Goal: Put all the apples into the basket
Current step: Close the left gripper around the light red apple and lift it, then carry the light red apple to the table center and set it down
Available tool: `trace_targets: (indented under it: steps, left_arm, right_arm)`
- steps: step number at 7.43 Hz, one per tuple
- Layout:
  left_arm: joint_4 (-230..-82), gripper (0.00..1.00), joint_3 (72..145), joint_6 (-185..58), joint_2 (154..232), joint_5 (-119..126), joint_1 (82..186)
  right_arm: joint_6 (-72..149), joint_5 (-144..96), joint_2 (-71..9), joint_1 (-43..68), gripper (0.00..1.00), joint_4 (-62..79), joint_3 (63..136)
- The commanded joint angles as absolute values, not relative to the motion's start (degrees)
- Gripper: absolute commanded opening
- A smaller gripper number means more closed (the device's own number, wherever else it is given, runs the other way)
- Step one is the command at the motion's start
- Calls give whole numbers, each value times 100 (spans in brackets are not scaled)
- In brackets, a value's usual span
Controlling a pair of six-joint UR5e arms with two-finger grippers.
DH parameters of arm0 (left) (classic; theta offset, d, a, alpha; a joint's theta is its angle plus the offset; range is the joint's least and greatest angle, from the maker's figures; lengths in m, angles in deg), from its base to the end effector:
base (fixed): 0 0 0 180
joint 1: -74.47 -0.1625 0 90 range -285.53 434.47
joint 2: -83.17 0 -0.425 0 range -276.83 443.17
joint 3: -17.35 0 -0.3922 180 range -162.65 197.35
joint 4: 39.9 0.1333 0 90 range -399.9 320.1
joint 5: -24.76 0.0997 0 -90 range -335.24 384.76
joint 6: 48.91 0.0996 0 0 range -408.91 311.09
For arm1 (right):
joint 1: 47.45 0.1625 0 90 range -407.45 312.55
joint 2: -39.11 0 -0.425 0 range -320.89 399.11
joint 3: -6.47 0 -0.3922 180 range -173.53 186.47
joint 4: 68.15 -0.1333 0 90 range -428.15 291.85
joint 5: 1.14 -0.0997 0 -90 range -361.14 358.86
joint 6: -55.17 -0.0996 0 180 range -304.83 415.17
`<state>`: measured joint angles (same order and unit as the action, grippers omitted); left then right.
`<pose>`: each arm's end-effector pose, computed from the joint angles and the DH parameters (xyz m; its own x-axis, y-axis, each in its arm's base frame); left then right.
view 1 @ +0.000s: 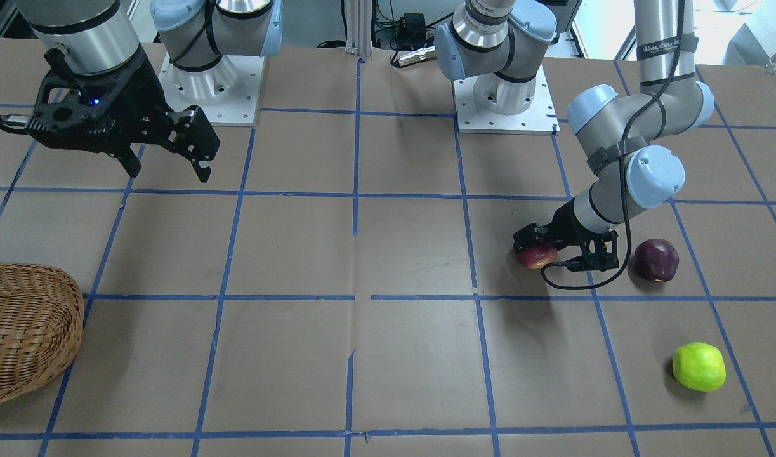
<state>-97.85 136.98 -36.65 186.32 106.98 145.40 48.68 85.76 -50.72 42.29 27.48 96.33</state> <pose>0.0129 -0.4866 0.1945 -0.9752 -0.1424 0.1695 -0.1166 0.9812 0.1537 0.1364 -0.5030 0.4980 -0.9916 0.1117 -0.0645 0.1174 0.9889 -0.0909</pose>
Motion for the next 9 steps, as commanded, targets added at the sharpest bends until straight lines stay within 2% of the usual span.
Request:
trace_targets:
  steps: [1, 2, 3, 4, 6, 7, 9]
  left_arm:
    - [-9791, 100, 13706, -3573, 18679, 10580, 14531]
    - [-9808, 100, 13723, -3564, 18705, 10588, 14531]
    - [-9774, 63, 13732, -3451, 18705, 10597, 14531]
    - [-9765, 1, 13715, -3615, 18549, 10641, 14549]
    - [-9852, 0, 13601, -4018, 18329, 10519, 14663]
    - [-9818, 0, 13574, -4778, 18214, 10040, 15203]
    - [-9100, 0, 12980, -6456, 18528, 10008, 16835]
  right_arm:
    - [4867, 8578, -5072, 4229, 100, 2748, 9629]
    - [4867, 8578, -5072, 4229, 100, 2748, 9629]
    - [4867, 8578, -5072, 4229, 100, 2748, 9629]
    - [4867, 8578, -5072, 4229, 100, 2748, 9629]
    - [4875, 8578, -5072, 4229, 100, 2748, 9629]
    - [4867, 8578, -5072, 4229, 100, 2748, 9621]
    - [4867, 8578, -5063, 4229, 100, 2739, 9620]
